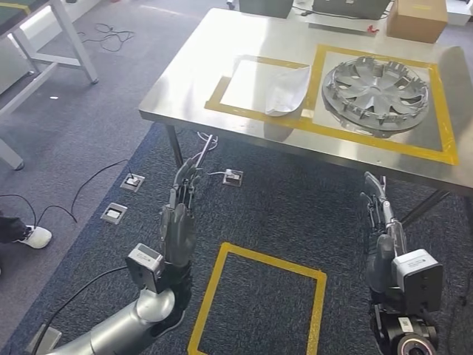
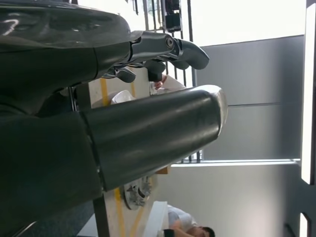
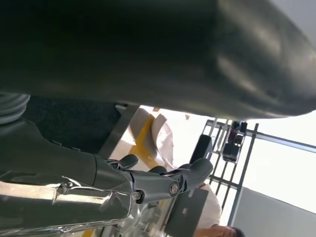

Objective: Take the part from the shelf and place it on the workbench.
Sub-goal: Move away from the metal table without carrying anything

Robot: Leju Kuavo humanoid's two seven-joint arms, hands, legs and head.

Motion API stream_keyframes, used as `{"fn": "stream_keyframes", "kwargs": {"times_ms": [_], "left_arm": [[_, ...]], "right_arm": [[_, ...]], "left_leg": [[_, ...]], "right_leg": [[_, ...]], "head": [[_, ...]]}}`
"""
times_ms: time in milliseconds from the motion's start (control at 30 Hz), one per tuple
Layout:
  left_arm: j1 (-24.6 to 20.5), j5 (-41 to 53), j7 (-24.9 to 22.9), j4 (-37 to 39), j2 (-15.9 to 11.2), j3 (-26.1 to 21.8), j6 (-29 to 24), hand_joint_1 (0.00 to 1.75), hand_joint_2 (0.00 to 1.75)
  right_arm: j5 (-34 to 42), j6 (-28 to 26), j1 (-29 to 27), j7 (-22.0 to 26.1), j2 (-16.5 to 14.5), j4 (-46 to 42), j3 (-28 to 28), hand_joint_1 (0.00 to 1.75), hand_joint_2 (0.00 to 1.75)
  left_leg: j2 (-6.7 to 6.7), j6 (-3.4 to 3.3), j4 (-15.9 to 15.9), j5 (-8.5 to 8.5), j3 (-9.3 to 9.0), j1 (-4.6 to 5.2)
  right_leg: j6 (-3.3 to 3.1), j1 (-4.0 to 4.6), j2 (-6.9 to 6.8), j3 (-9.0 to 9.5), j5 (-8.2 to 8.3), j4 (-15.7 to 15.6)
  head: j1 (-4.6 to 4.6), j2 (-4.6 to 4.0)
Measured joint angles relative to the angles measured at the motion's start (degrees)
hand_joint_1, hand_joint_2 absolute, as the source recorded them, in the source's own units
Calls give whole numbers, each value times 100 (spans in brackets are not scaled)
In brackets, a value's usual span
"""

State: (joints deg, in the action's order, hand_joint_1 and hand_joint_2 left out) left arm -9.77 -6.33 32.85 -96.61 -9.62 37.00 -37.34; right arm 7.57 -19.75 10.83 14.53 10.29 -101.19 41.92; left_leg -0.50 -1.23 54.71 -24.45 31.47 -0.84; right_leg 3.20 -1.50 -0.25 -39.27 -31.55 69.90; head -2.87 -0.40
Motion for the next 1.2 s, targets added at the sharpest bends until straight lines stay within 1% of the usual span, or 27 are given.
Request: {"fn": "stream_keyframes", "kwargs": {"times_ms": [33,67,100,133,167,200,233,267,333,367,400,467,500,533,567,600,633,667,700,733,800,833,1033,1067,1133,1167,1200], "left_arm": [[7,-2,1,0,-1,0,2,0,0],[11,-4,6,0,-2,0,6,0,0],[14,-6,14,0,-3,0,10,0,0],[16,-7,24,0,-3,0,14,0,0],[13,-7,36,0,-3,0,16,0,0],[12,-7,45,0,-4,0,16,0,0],[11,-7,53,0,-4,0,16,0,0],[11,-7,58,0,-5,0,15,0,0],[21,-6,64,0,-11,1,14,0,0],[26,-3,64,0,-16,1,14,0,0],[29,1,63,0,-21,2,14,0,0],[36,10,61,0,-30,2,5,0,0],[40,15,58,0,-34,2,-1,0,0],[44,19,57,0,-38,2,-7,0,0],[45,23,55,0,-42,2,-12,0,0],[44,26,52,0,-45,2,-17,0,0],[44,27,51,0,-48,2,-21,0,0],[42,28,49,-1,-50,2,-25,0,0],[39,29,47,-4,-51,2,-26,0,0],[40,32,45,-7,-51,2,-28,0,0],[43,36,40,-13,-52,2,-31,0,0],[45,37,38,-13,-52,2,-32,0,0],[46,37,37,-13,-52,2,-36,0,0],[46,37,36,-13,-52,2,-36,0,0],[52,42,28,-13,-44,2,-37,0,0],[59,46,20,-13,-39,2,-37,0,0],[68,52,9,-13,-35,2,-40,0,0]], "right_arm": [[-2,-2,-10,-3,3,-1,-1,0,0],[-6,-4,-17,-5,6,-1,-2,0,0],[-10,-5,-22,-4,5,-1,-2,0,0],[-14,-4,-21,-3,5,-3,-2,0,0],[-18,1,-18,-2,5,-7,-2,0,0],[-19,8,-14,3,5,-10,-2,0,0],[-20,19,-10,8,5,-14,-3,0,0],[-20,32,-7,14,5,-15,-3,0,0],[-19,56,0,27,5,-14,-2,0,0],[-15,65,7,33,5,-12,-2,0,0],[-10,71,15,39,5,-10,-2,0,0],[3,90,22,51,5,-7,-2,0,0],[10,103,21,56,5,-7,0,0,0],[16,116,21,60,5,-5,2,0,0],[24,124,21,63,4,-2,4,0,0],[33,126,22,65,4,1,5,0,0],[39,127,24,68,4,4,5,0,0],[43,128,26,72,3,6,4,0,0],[45,131,28,74,3,6,3,0,0],[45,133,32,76,3,5,2,0,0],[46,134,39,75,4,5,2,0,0],[47,133,42,74,4,5,3,0,0],[52,133,40,71,3,8,3,0,0],[53,132,35,70,4,10,2,0,0],[60,128,28,64,4,21,2,0,0],[62,127,26,61,4,27,2,0,0],[64,127,28,56,3,33,3,0,0]], "left_leg": [[-2,-14,9,45,65,24],[-1,-19,20,89,130,46],[1,-19,30,127,187,64],[3,-14,38,163,232,76],[3,0,42,197,268,89],[2,25,41,239,293,89],[-1,61,33,288,313,78],[-3,103,13,346,333,62],[10,182,-23,403,375,49],[21,210,41,296,424,50],[32,236,221,86,501,50],[40,284,910,-496,717,16],[40,312,1297,-682,806,-2],[39,341,1584,-728,842,-18],[38,370,1705,-634,799,-36],[37,397,1629,-449,667,-54],[37,426,1360,-280,439,-76],[39,452,973,-231,162,-81],[51,433,590,-266,-81,-76],[61,394,296,-341,-243,-65],[81,262,105,-398,-296,-19],[81,231,116,-377,-273,-8],[80,176,113,-338,-243,2],[68,137,104,-302,-213,-10],[42,25,88,-44,79,-11],[31,-16,85,107,258,-4],[30,-27,86,246,437,9]], "right_leg": [[-9,4,1,9,-32,219],[-30,13,2,110,59,234],[-64,29,5,307,229,29],[-117,55,10,564,369,-337],[-174,82,15,854,426,-761],[-220,110,21,1085,419,-1135],[-255,138,26,1224,377,-1388],[-273,161,30,1286,361,-1512],[-301,162,14,1234,477,-1641],[-325,143,5,1202,555,-1704],[-352,117,-10,1153,634,-1762],[-391,95,-20,1013,759,-1768],[-395,93,-29,919,814,-1742],[-388,88,-35,821,864,-1707],[-373,78,-41,717,911,-1663],[-351,63,-46,611,951,-1608],[-318,46,-49,507,988,-1542],[-280,37,-46,409,1021,-1478],[-241,34,-43,336,1054,-1424],[-203,38,-39,291,1099,-1394],[-141,38,-34,262,1206,-1421],[-123,35,-33,261,1248,-1445],[-90,28,-33,248,1295,-1460],[-74,20,-28,224,1257,-1445],[-32,7,-13,73,542,-503],[-23,0,-6,63,266,-38],[-32,5,-2,147,95,333]], "head": [[4,-1],[4,-1],[4,-1],[4,-1],[-3,-1],[-10,-1],[-15,-1],[-18,-1],[-3,-1],[-7,-1],[-22,-1],[-61,-1],[-73,-1],[-77,-1],[-83,-1],[-88,0],[-95,0],[-115,1],[-132,1],[-135,0],[-116,-1],[-101,-1],[-97,-1],[-90,-1],[-36,-1],[-10,-1],[10,-1]]}}
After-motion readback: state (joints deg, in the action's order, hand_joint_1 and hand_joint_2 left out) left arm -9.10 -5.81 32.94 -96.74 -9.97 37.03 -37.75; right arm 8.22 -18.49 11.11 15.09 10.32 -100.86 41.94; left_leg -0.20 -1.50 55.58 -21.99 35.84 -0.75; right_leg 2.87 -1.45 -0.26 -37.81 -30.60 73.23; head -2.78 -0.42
